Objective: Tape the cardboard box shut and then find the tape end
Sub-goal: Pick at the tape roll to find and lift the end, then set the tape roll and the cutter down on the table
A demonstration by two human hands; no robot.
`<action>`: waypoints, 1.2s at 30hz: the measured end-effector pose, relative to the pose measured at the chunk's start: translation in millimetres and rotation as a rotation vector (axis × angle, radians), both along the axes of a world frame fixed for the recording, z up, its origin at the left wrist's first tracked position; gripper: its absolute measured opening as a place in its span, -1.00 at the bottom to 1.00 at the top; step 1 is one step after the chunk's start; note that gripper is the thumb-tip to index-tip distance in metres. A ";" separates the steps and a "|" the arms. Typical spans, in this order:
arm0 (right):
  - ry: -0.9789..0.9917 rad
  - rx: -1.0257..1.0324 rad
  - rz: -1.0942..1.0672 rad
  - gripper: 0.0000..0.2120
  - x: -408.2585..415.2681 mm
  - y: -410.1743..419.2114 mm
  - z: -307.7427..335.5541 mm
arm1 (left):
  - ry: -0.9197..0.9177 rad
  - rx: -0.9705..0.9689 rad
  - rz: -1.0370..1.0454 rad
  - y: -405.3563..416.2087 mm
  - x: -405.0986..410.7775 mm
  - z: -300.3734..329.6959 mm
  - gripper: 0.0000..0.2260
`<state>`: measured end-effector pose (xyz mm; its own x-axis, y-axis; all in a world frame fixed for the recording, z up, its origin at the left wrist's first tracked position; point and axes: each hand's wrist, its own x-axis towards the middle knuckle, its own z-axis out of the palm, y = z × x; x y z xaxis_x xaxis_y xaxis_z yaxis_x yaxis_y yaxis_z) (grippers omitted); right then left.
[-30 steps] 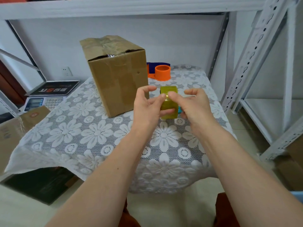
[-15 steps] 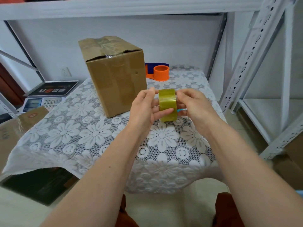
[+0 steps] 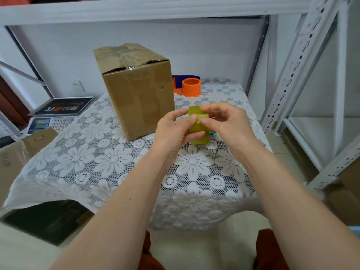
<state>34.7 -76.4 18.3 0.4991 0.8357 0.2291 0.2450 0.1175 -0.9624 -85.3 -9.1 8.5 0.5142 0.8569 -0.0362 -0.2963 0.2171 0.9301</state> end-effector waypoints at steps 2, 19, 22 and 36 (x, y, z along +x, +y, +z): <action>0.019 0.034 -0.025 -0.82 -1.0 0.2 -0.1 | 0.007 0.002 -0.005 -0.9 0.4 -0.4 -0.66; 0.105 -0.021 -0.013 -0.56 6.9 0.7 -6.7 | -0.083 0.001 -0.155 -1.9 -2.7 -2.0 -0.73; 0.033 -0.120 0.049 -0.51 6.7 -6.0 -7.5 | -0.015 0.073 -0.173 -6.4 -6.6 -5.7 -0.60; -0.299 -0.287 -0.207 -0.84 58.9 7.3 22.0 | 0.433 0.344 0.091 22.3 -3.0 9.0 -0.71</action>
<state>93.6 -69.1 40.4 0.6097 0.7758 0.1623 0.5069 -0.2243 -0.8323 -88.2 13.3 17.5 0.4382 0.8968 0.0617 0.1249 -0.1288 0.9838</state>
